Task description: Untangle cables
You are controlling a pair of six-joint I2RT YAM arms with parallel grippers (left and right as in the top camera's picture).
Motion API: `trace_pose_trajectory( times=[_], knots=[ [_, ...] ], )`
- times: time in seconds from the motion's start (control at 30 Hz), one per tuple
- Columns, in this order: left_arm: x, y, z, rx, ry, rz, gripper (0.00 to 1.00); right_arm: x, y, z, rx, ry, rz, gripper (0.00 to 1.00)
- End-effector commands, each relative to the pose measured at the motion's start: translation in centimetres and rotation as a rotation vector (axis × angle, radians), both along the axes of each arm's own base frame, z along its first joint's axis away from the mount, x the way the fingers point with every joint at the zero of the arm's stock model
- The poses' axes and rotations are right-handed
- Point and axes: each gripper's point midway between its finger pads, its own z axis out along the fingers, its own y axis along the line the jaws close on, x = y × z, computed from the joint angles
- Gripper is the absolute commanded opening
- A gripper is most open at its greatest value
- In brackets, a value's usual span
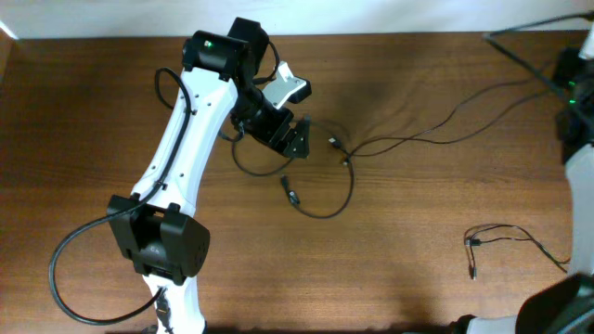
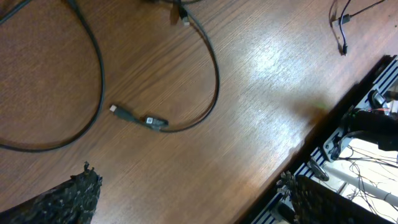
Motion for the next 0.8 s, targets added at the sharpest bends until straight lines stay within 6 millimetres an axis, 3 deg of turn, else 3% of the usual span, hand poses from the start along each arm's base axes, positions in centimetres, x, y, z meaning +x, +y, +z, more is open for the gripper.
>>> trace_pose_trajectory(
  times=[0.0, 0.07, 0.13, 0.27, 0.4, 0.63, 0.67, 0.7, 0.73, 0.77],
  knots=[
    [0.1, -0.4, 0.2, -0.021, -0.011, -0.019, 0.99, -2.0, -6.0, -2.2, 0.016, 0.042, -0.13, 0.04],
    [0.4, -0.6, 0.2, -0.027, -0.027, -0.02, 0.99, -4.0, -9.8, -4.0, 0.037, 0.079, -0.211, 0.04],
    [0.7, -0.6, 0.3, -0.029, -0.034, -0.013, 0.99, -5.1, -11.6, -5.1, 0.069, 0.09, -0.256, 0.04],
    [1.1, -0.8, 0.3, -0.038, -0.051, -0.008, 0.99, -5.9, -13.5, -8.7, 0.148, 0.142, -0.248, 0.04],
    [1.1, -0.8, 0.3, -0.038, -0.051, -0.008, 0.99, -6.9, -15.2, -14.2, 0.233, 0.232, -0.299, 0.04],
    [1.3, -0.7, 0.3, -0.031, -0.059, -0.008, 0.99, -10.3, -19.0, -17.7, 0.289, 0.273, -0.4, 0.04],
    [1.4, -0.8, 0.3, -0.033, -0.064, -0.007, 0.99, -10.8, -19.5, -17.9, 0.296, 0.275, -0.409, 0.21],
    [1.5, -0.8, 0.3, -0.035, -0.07, -0.007, 0.99, -11.0, -19.7, -18.0, 0.299, 0.273, -0.412, 0.59],
    [1.6, -0.8, 0.3, -0.036, -0.073, -0.008, 0.99, -11.0, -19.7, -18.0, 0.306, 0.268, -0.405, 0.85],
    [1.6, -0.8, 0.3, -0.036, -0.073, -0.008, 0.99, -10.8, -19.6, -18.0, 0.317, 0.26, -0.393, 0.99]
  ],
)
